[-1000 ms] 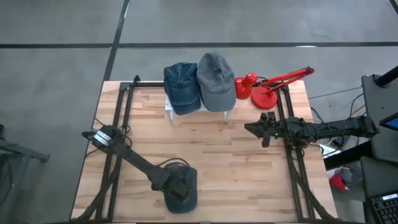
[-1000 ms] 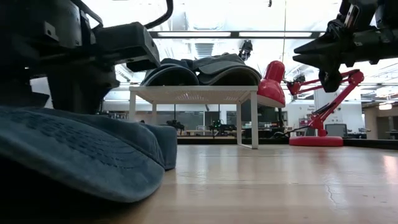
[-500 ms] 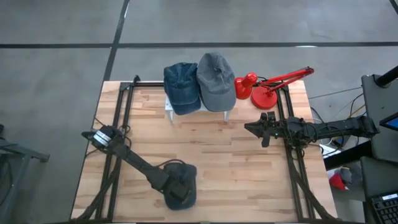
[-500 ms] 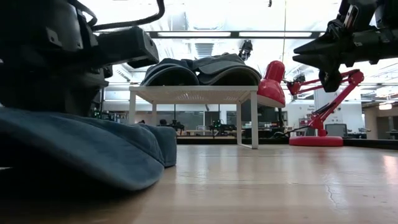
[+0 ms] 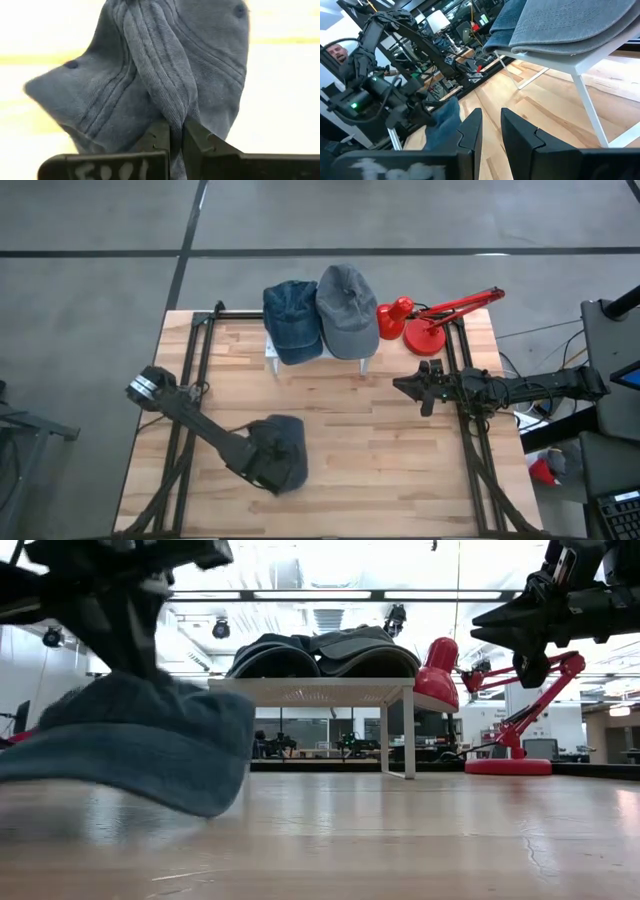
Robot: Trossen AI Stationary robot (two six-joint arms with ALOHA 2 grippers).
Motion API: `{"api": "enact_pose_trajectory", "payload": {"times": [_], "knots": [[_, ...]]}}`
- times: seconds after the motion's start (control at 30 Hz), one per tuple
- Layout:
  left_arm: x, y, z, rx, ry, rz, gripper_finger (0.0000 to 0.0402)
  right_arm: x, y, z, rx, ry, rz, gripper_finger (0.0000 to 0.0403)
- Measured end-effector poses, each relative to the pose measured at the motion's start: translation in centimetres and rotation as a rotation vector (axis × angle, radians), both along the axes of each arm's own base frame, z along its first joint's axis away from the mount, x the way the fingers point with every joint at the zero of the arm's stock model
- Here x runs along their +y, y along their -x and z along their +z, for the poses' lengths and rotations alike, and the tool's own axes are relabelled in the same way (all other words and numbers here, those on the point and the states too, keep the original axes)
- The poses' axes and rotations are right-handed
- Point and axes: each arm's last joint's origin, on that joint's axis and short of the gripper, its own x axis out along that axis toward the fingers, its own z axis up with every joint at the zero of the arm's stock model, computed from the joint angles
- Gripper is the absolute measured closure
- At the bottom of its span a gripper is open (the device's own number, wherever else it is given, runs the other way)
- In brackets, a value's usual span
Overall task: Pick & Place hat
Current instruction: Stack the blue cap on top of the other blue cap on the shelf
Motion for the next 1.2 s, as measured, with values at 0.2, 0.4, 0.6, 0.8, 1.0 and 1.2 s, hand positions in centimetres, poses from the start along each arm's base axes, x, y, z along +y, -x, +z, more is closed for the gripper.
{"api": "enact_pose_trajectory", "payload": {"times": [0.2, 0.4, 0.6, 0.8, 1.0, 1.2], "knots": [[0.8, 0.6, 2.2, -0.101, -0.063, -0.015, 0.0386, 0.0, 0.0, 0.0, -0.001, 0.0, 0.0, 0.0335], [1.2, 1.0, 5.0, -0.176, -0.103, -0.077, 0.0386, 0.0, 0.0, 0.0, -0.001, 0.0, 0.0, 0.0335], [1.4, 1.0, 8.7, -0.244, -0.198, -0.156, 0.0386, 0.0, 0.0, 0.0, -0.001, 0.0, 0.0, 0.0335], [2.1, 1.1, 12.8, -0.298, -0.331, -0.178, 0.0386, 0.0, 0.0, 0.0, 0.0, 0.0, 0.0, 0.0335], [3.8, 0.8, 16.2, -0.322, -0.441, -0.189, 0.0386, 0.0, 0.0, 0.0, 0.0, 0.0, 0.001, 0.0335], [7.2, 0.2, 19.3, -0.294, -0.511, -0.158, 0.0386, 0.0, 0.0, 0.0, 0.0, 0.001, 0.0, 0.0335]]}}
